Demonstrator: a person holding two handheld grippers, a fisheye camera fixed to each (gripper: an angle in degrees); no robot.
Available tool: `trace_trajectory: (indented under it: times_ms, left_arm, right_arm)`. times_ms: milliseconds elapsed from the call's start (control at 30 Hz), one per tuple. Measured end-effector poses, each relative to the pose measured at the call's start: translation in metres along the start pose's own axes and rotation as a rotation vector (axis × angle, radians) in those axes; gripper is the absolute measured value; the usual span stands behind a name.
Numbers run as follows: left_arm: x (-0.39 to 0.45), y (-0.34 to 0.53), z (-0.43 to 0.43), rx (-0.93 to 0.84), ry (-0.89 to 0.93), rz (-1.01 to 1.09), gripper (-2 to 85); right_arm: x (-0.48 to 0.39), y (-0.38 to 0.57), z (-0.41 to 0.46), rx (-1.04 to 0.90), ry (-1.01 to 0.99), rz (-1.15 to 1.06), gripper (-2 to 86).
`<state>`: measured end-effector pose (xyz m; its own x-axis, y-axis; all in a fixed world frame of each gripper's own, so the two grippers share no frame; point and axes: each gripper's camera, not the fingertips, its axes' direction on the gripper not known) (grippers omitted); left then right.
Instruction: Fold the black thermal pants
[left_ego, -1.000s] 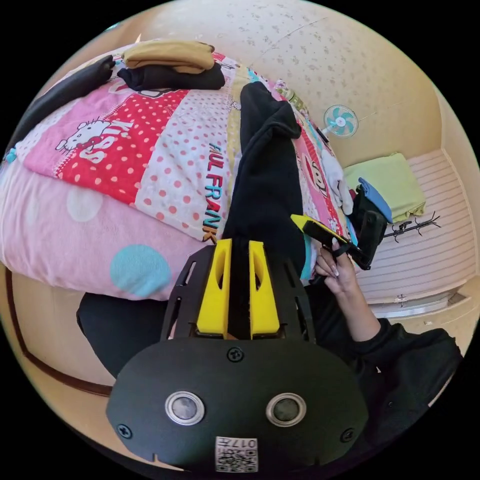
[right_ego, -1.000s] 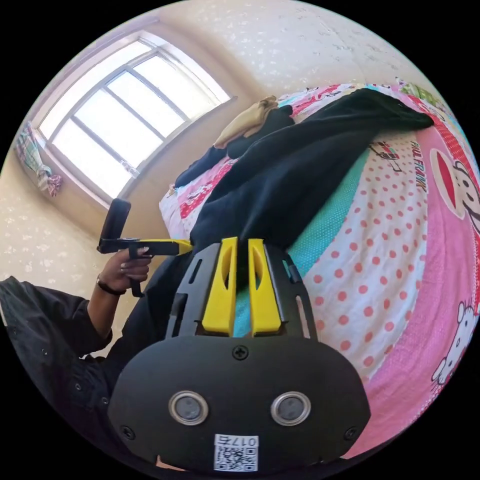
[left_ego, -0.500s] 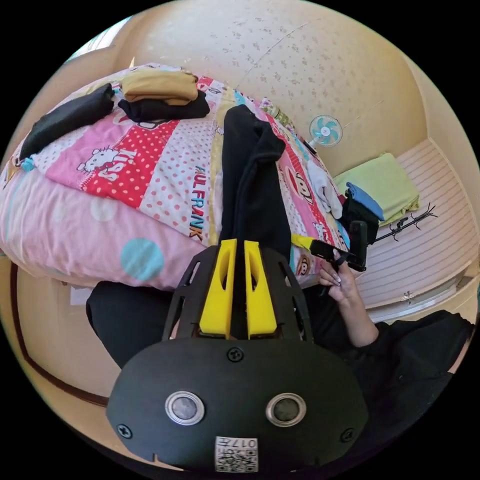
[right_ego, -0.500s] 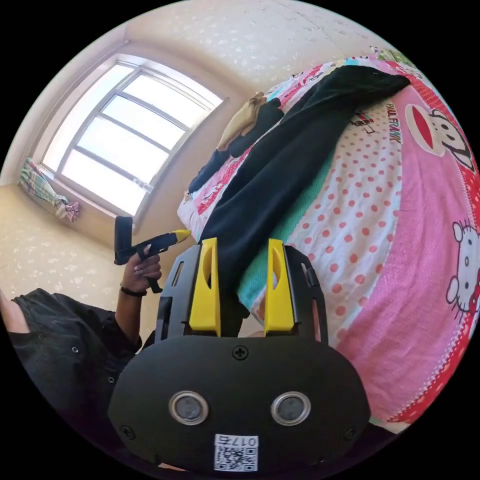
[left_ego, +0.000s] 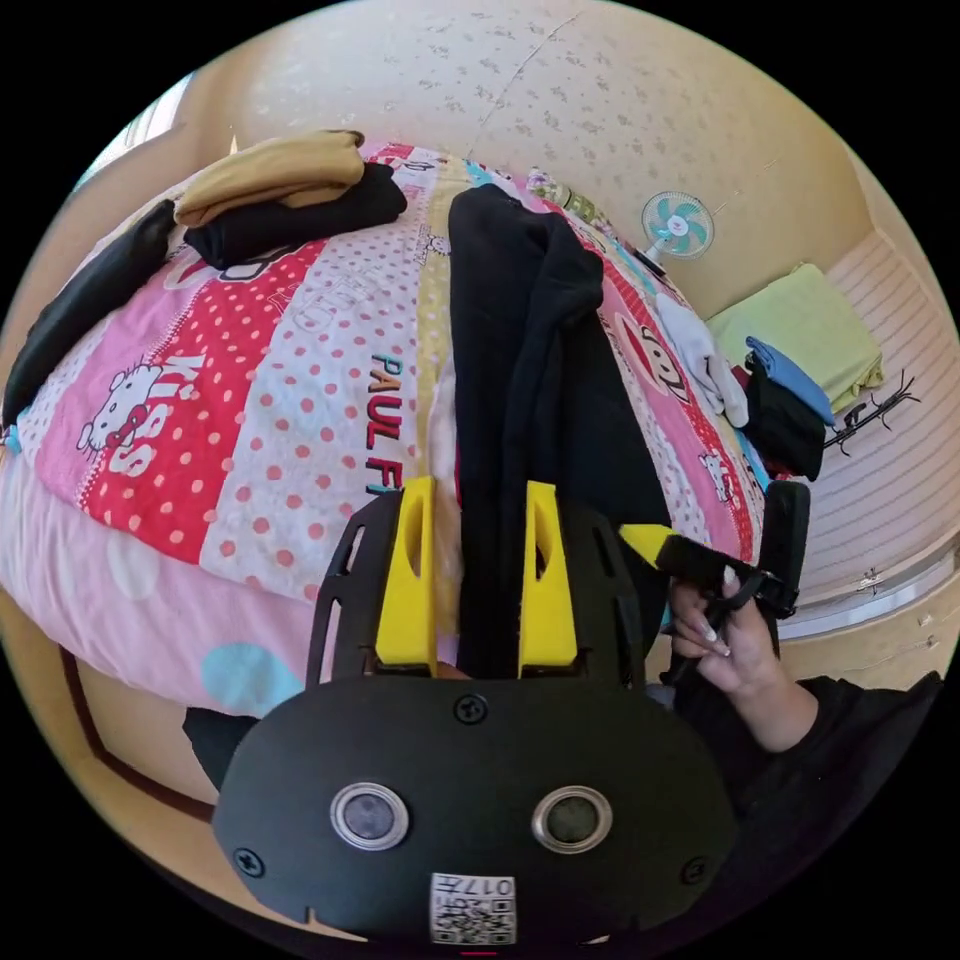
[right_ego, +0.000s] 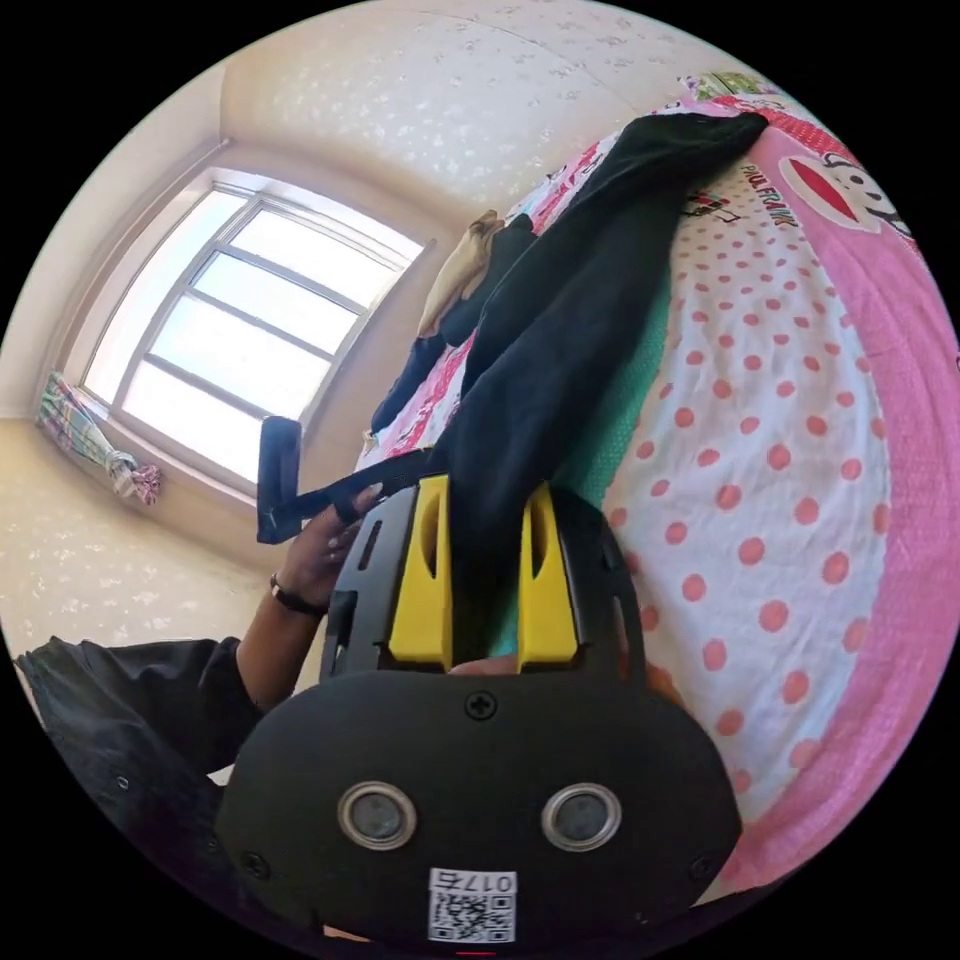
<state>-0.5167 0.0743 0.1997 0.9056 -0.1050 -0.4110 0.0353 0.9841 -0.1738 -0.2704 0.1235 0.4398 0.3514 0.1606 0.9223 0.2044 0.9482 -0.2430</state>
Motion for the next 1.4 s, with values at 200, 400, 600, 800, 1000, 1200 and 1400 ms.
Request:
trace_trajectory:
  times_ms: [200, 400, 600, 800, 1000, 1200, 1400]
  left_arm:
    - [0.028, 0.013, -0.023, -0.093, 0.303, 0.069, 4.6]
    - [0.109, 0.076, 0.021, -0.505, 0.308, 0.355, 5.1]
    - [0.101, 0.051, -0.033, -0.28, 0.218, 0.325, 4.6]
    - [0.074, 0.023, -0.011, 0.095, 0.238, 0.336, 6.5]
    - [0.036, 0.05, 0.051, 0.129, 0.255, 0.338, 4.4]
    - [0.008, 0.052, 0.058, 0.117, 0.375, 0.296, 2.8]
    - [-0.03, 0.042, 0.073, 0.065, 0.602, 0.226, 0.5]
  right_arm:
    - [-0.041, 0.026, -0.062, -0.173, 0.158, -0.251, 1.6]
    - [-0.035, 0.114, -0.105, -0.425, 0.392, -0.322, 4.1]
    - [-0.026, 0.074, -0.191, -0.122, 0.418, -0.261, 8.5]
    - [0.019, -0.056, -0.232, 0.117, 0.415, -0.147, 15.1]
    - [0.092, -0.145, -0.243, 0.268, 0.487, 0.055, 16.9]
    - [0.176, -0.166, -0.247, 0.402, 0.247, 0.316, 13.6]
    - [0.197, -0.164, -0.256, 0.627, -0.303, 0.363, 4.6]
